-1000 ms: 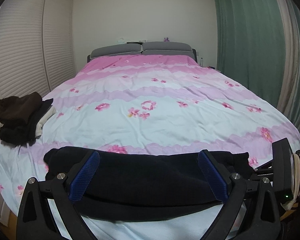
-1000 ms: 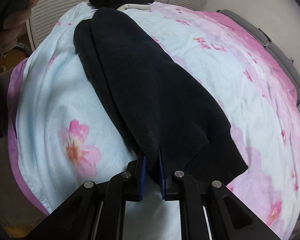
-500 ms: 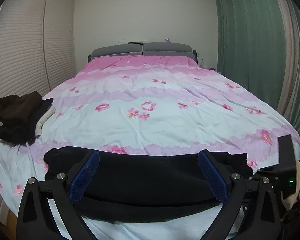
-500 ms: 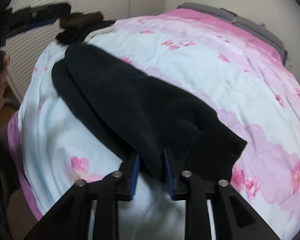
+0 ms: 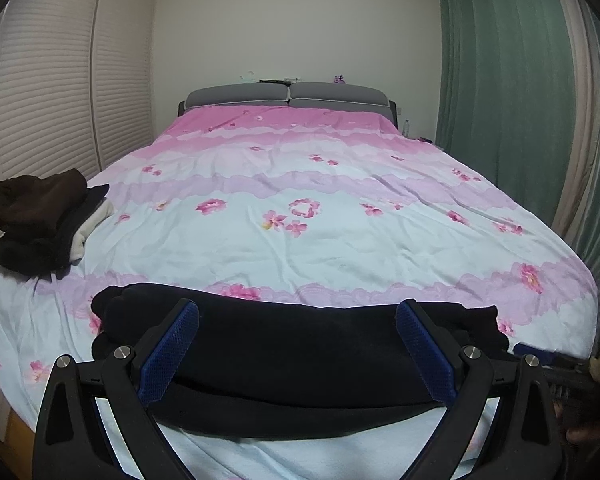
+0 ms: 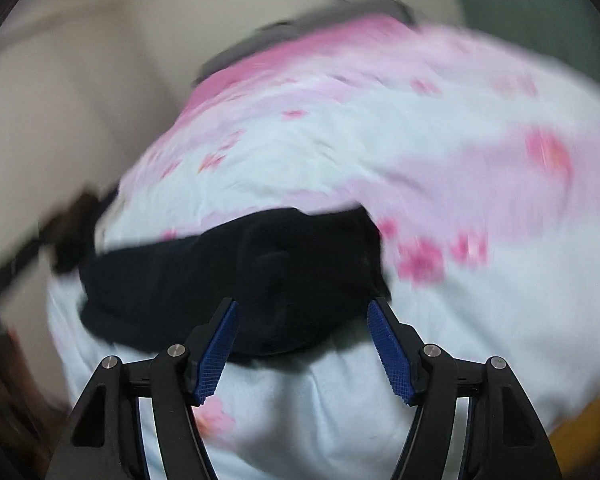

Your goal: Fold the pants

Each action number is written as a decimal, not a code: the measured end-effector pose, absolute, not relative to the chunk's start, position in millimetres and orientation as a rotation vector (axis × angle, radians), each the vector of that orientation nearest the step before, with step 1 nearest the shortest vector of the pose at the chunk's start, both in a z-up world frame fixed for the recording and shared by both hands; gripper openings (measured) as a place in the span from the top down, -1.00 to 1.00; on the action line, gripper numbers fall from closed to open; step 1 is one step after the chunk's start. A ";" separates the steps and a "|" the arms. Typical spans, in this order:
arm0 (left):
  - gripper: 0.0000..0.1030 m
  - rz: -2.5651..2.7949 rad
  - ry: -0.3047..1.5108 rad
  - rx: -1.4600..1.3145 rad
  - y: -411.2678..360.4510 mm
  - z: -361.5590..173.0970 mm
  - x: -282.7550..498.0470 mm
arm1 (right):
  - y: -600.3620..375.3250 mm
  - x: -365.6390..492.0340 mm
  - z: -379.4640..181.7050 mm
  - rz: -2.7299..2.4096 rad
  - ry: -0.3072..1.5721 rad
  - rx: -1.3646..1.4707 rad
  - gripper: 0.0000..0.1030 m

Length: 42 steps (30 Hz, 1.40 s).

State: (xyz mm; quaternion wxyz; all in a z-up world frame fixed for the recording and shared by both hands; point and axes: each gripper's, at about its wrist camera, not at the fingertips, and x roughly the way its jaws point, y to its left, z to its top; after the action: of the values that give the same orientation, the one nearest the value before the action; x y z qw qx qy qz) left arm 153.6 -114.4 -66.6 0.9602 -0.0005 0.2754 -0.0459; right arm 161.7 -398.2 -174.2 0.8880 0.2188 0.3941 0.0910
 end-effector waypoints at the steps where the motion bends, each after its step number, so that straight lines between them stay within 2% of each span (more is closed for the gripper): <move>1: -0.96 -0.098 0.558 0.001 -115.8 -66.2 153.1 | -406.2 163.5 -182.8 0.176 0.836 0.549 -0.29; 4: -0.96 -0.107 0.551 0.007 -117.8 -64.1 150.3 | -420.1 164.8 -203.4 0.175 0.828 0.770 -0.24; 5: -0.96 -0.107 0.547 0.010 -118.5 -63.3 149.7 | -418.4 167.5 -205.7 0.186 0.829 0.790 -0.09; 6: -0.96 -0.104 0.542 0.012 -118.2 -62.3 149.3 | -415.1 171.5 -206.8 0.205 0.834 0.791 0.14; 10: -0.96 -0.095 0.546 0.002 -116.8 -62.0 151.6 | -416.6 184.4 -219.8 0.239 0.877 0.877 0.56; 11: -0.96 -0.093 0.550 0.000 -116.7 -62.5 152.6 | -417.8 186.0 -220.7 0.234 0.877 0.882 0.73; 15: -0.96 -0.091 0.554 0.008 -119.3 -63.6 153.1 | -419.8 183.5 -197.8 0.225 0.777 0.801 0.86; 18: -0.96 -0.093 0.556 0.012 -121.2 -63.7 154.5 | -426.8 182.9 -193.7 0.208 0.746 0.807 0.86; 22: -0.96 -0.099 0.559 0.025 -124.6 -65.4 155.0 | -424.3 190.2 -222.4 0.199 0.857 0.797 0.85; 25: -0.96 -0.098 0.566 0.033 -125.6 -67.6 155.3 | -427.6 186.4 -223.5 0.207 0.850 0.811 0.81; 28: -0.96 -0.093 0.569 0.031 -121.5 -67.4 154.7 | -420.0 184.2 -205.7 0.191 0.848 0.752 0.61; 30: -0.96 -0.082 0.569 0.038 -115.1 -64.4 152.8 | -410.4 178.1 -186.1 0.173 0.826 0.688 0.26; 33: -0.96 -0.060 0.546 0.046 -99.2 -58.1 144.5 | -392.0 165.0 -157.4 0.123 0.764 0.585 -0.01; 35: -0.96 -0.039 0.530 0.051 -83.1 -54.0 138.1 | -380.6 156.3 -143.2 0.106 0.729 0.534 -0.08; 42: -0.96 0.002 0.515 0.024 -14.9 -52.6 125.2 | -290.9 137.0 -100.2 0.159 0.598 0.384 -0.11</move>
State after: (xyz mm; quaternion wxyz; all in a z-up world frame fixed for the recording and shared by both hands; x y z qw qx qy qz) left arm 125.2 -14.9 -52.6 0.9670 0.0117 0.2547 0.0011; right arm 137.0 -290.9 -100.2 0.9344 0.1878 0.2925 0.0778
